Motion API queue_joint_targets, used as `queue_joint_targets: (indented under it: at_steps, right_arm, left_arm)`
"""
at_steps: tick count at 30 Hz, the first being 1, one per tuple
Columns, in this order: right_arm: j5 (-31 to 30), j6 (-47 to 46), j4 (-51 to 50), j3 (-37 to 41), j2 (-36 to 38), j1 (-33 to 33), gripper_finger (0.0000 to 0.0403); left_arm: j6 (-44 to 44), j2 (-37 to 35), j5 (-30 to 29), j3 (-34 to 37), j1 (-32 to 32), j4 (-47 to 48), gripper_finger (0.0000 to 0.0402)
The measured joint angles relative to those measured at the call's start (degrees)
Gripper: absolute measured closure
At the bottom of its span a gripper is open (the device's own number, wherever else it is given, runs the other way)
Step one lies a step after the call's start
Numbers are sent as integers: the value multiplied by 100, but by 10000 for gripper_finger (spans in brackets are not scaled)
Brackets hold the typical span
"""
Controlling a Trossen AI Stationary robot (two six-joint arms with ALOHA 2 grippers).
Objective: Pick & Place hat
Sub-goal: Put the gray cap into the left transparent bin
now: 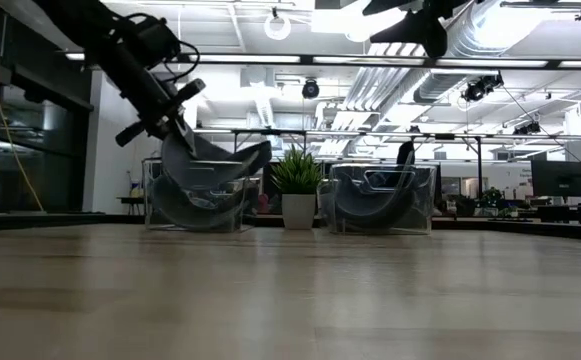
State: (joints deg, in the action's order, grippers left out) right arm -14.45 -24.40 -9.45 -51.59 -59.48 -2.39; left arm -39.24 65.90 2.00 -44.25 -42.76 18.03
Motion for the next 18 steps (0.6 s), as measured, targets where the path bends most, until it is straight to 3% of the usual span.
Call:
queue_joint_targets:
  at_steps: [18]
  right_arm:
    - [369,9,-549,0,0,-464,181]
  left_arm:
    - [-364,699,-100,-11,1,130,401]
